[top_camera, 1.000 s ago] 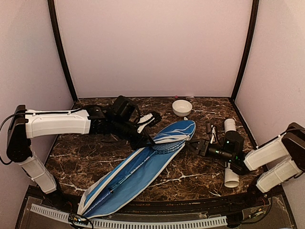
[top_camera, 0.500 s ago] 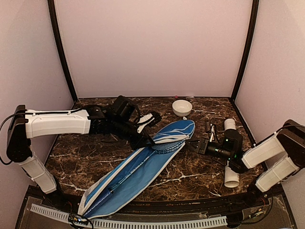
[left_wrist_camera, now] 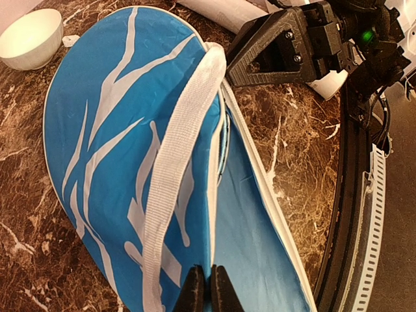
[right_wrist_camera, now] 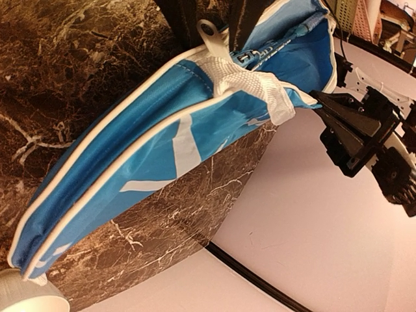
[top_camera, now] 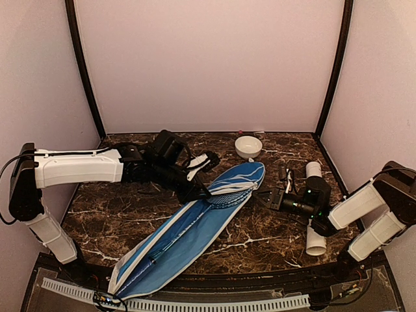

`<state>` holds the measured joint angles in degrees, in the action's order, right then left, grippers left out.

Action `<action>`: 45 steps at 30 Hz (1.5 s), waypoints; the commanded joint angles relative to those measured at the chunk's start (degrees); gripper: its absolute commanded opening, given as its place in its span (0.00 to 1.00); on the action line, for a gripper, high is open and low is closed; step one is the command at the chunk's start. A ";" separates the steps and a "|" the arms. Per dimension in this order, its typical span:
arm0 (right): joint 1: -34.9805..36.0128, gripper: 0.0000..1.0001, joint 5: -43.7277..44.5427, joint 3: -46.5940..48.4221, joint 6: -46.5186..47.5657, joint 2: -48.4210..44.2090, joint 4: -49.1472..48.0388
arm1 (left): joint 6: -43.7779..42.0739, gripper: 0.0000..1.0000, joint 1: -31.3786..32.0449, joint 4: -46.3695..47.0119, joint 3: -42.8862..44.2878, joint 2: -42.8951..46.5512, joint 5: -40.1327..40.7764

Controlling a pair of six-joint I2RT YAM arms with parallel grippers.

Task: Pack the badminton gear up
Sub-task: Pick up the zipper from the racket bag.

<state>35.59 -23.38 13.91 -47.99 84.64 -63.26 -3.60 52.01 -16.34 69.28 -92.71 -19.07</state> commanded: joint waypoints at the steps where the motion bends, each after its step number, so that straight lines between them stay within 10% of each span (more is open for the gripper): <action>1: -0.24 0.21 0.62 -0.35 -0.18 -0.45 -3.37 | -0.01 0.00 0.02 2.26 -0.06 3.39 -1.67; 45: 2.34 0.00 -2.50 1.22 -3.75 -2.51 -1.21 | 2.86 0.00 0.02 4.87 -0.02 0.62 -4.87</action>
<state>35.35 -24.23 13.30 -50.76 82.70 -63.83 -1.93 51.94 -16.01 69.25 -92.71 -19.92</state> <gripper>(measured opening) 0.005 0.024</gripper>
